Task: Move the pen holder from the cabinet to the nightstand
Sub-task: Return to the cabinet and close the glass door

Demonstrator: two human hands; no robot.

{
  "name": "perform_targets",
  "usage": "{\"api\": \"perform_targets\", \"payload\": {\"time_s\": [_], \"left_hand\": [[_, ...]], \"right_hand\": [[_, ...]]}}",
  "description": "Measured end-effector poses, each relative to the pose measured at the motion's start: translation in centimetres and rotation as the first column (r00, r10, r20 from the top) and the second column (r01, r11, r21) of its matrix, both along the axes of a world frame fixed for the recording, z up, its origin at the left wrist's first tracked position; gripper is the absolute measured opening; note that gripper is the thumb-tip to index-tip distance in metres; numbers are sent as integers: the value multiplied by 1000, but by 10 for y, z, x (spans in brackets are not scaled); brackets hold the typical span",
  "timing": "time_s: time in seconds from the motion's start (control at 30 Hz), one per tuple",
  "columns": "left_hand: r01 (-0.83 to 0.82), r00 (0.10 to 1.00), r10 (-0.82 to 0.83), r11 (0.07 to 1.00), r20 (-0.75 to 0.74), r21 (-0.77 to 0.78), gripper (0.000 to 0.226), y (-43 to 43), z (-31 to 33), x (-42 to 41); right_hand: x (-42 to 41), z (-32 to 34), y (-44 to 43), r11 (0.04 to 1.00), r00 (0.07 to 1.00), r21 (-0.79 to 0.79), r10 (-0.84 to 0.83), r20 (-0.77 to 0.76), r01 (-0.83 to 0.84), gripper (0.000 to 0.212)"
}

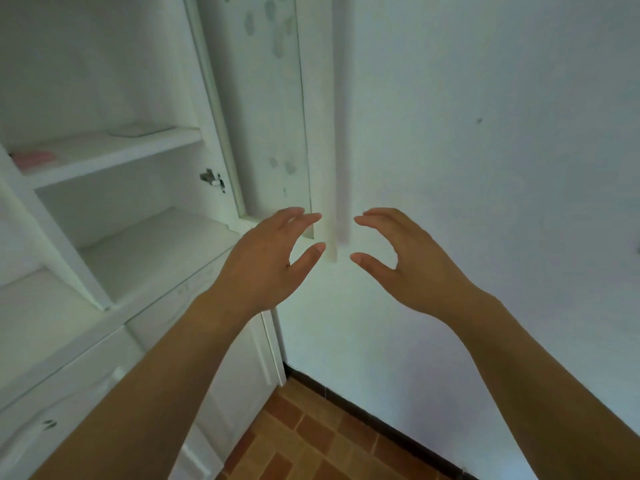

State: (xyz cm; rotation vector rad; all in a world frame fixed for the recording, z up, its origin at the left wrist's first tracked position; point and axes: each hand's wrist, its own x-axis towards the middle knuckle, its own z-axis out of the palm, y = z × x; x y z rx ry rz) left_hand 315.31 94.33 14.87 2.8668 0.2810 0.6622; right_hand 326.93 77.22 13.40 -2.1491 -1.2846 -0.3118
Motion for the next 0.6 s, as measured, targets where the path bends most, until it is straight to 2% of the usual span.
{"api": "perform_targets", "payload": {"time_s": [0.33, 0.6], "left_hand": [[-95, 990, 91, 995, 112, 31, 51, 80, 56, 132], [-143, 967, 119, 985, 226, 96, 55, 116, 92, 187]], "right_hand": [[151, 63, 83, 984, 991, 143, 92, 100, -106, 47], [209, 103, 132, 935, 983, 304, 163, 91, -183, 53]]}}
